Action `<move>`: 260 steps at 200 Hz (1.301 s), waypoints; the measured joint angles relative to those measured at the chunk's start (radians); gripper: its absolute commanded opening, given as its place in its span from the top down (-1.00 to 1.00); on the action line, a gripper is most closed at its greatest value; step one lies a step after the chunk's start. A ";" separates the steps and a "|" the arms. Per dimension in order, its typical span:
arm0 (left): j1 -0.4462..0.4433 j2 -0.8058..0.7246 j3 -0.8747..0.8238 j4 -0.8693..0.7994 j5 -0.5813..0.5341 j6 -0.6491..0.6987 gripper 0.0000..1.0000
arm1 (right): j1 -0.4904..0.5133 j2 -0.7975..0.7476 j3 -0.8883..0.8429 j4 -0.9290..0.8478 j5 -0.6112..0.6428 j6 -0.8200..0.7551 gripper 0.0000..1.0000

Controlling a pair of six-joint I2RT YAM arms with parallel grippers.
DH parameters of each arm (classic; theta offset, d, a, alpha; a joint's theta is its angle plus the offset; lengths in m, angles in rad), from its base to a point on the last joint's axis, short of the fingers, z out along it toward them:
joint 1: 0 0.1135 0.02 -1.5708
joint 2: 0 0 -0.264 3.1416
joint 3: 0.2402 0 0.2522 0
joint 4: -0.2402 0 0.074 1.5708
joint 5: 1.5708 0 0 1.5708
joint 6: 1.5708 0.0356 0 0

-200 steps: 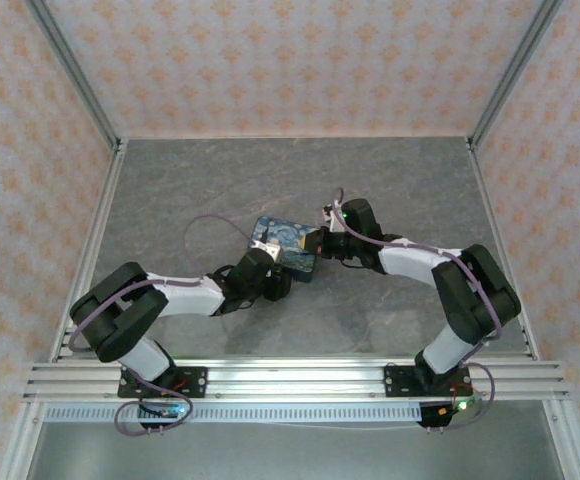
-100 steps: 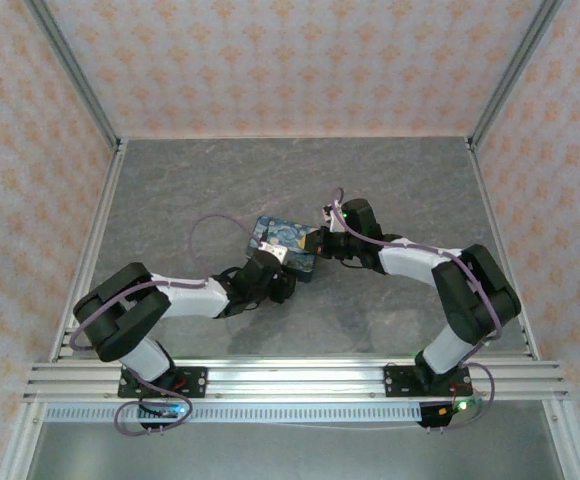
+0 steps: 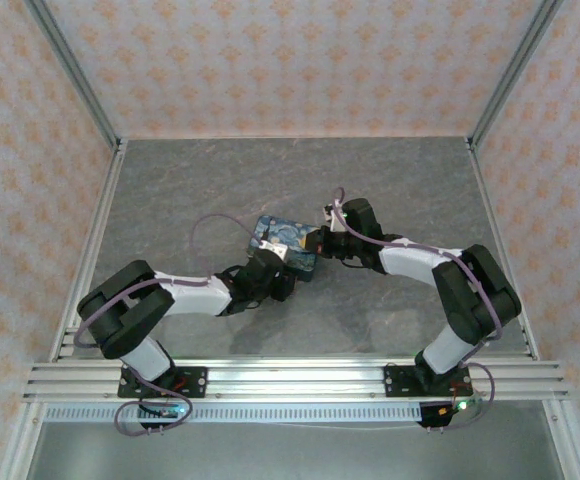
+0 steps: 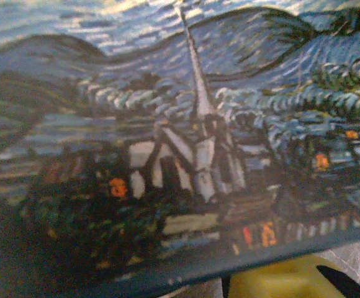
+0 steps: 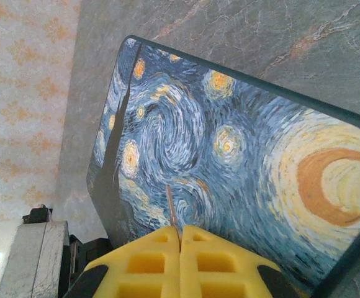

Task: Unlock the padlock with the key

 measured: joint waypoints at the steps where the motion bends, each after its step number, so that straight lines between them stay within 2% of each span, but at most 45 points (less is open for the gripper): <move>1: 0.000 0.000 0.000 0.000 -0.002 0.000 0.32 | 0.000 0.000 0.000 0.000 0.001 0.000 1.00; 37: 0.000 0.002 0.000 -0.002 -0.013 -0.008 0.40 | 0.000 -0.001 0.000 0.000 0.003 0.000 1.00; 112: 0.001 0.001 0.008 -0.016 -0.011 -0.050 0.39 | 0.000 -0.001 0.000 0.000 0.004 0.000 1.00; 146: 0.019 0.001 0.019 -0.032 0.029 -0.090 0.24 | 0.000 -0.001 0.000 0.000 0.003 0.000 1.00; 186: 0.029 0.001 0.019 -0.034 0.045 -0.128 0.22 | 0.000 -0.001 0.000 0.000 0.003 0.000 1.00; 260: 0.029 0.002 0.025 -0.035 0.052 -0.147 0.44 | 0.000 -0.003 0.000 0.000 0.011 0.000 1.00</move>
